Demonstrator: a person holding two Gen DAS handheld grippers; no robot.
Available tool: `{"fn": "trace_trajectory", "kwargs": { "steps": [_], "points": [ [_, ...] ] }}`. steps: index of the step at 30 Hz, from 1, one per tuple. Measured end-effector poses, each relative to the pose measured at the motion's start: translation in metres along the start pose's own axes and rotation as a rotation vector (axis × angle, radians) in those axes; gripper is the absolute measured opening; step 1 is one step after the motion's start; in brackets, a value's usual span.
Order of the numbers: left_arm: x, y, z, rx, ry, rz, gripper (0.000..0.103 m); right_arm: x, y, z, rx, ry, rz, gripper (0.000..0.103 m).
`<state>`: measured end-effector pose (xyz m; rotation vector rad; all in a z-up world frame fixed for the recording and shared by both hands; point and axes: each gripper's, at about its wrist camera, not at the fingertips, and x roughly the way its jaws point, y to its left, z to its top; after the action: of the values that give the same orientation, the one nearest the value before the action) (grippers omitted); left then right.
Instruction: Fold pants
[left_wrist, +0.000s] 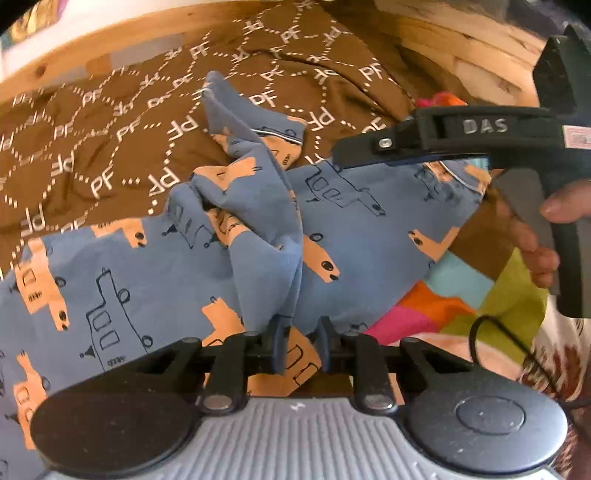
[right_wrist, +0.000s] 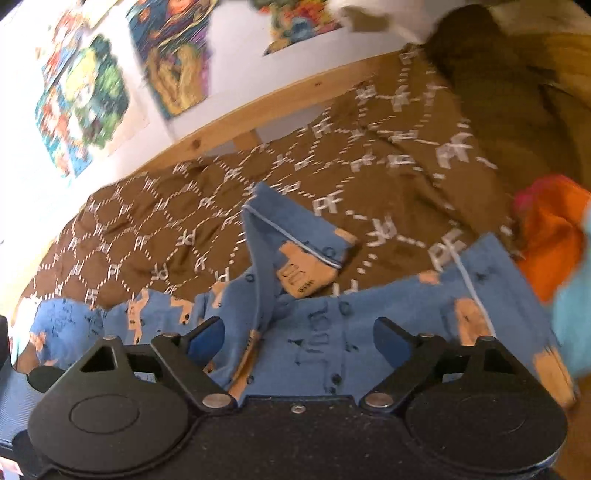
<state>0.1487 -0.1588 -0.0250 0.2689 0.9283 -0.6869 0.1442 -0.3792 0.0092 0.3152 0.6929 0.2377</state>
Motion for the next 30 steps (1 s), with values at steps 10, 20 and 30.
{"fn": "trace_trajectory", "kwargs": {
  "steps": [10,20,30],
  "points": [
    [0.007,0.016,0.000,-0.081,0.000,0.020,0.003,0.057,0.036,0.061,-0.202,0.047,-0.002,0.063],
    [0.006,0.008,-0.001,-0.055,-0.020,0.038,0.000,0.120,0.049,0.087,-0.172,0.139,-0.058,0.024],
    [-0.017,-0.004,-0.001,0.057,-0.061,-0.060,0.000,-0.007,0.008,0.071,0.027,-0.145,-0.147,0.000]
  ]
}}
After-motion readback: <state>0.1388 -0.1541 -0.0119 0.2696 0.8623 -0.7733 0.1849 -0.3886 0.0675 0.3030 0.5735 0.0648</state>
